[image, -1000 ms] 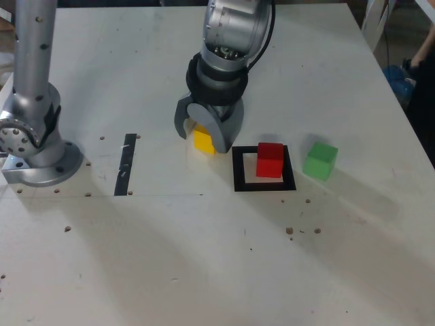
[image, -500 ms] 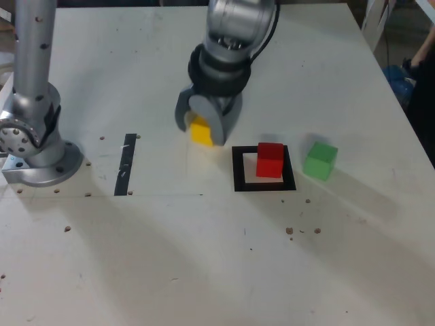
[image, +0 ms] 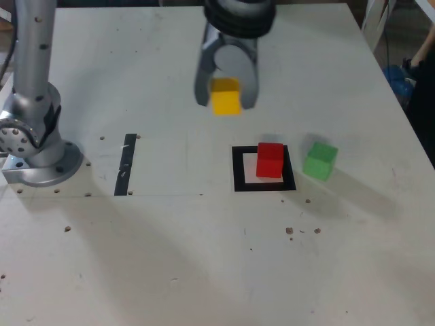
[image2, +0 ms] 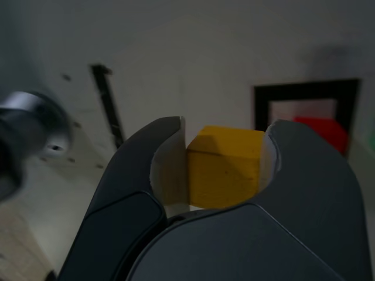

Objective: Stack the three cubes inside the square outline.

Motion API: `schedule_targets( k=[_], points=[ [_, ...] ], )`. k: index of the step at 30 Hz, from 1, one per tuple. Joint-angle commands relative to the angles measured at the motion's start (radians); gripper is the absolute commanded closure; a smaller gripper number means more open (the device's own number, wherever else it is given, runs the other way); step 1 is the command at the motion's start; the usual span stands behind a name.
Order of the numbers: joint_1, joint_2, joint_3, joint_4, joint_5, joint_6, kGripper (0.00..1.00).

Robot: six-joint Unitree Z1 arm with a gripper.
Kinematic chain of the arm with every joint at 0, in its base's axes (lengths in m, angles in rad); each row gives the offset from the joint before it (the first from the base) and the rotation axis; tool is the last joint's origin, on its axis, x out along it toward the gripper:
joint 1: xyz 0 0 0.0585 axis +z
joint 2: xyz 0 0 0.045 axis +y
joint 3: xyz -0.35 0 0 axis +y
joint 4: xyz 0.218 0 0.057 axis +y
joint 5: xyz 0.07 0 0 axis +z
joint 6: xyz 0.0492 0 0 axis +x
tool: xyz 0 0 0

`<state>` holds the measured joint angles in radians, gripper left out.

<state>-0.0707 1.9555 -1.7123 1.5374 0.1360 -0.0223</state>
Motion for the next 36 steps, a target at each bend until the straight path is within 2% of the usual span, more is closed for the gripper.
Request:
schedule_targets(
  k=[1,16,36],
  points=[
    [-0.013,0.015,-0.023,0.006,-0.003,-0.012,0.80],
    [-0.051,0.130,-0.141,0.012,0.007,-0.045,0.80],
    [-0.067,0.232,-0.201,0.022,-0.036,-0.049,0.80]
  ],
)
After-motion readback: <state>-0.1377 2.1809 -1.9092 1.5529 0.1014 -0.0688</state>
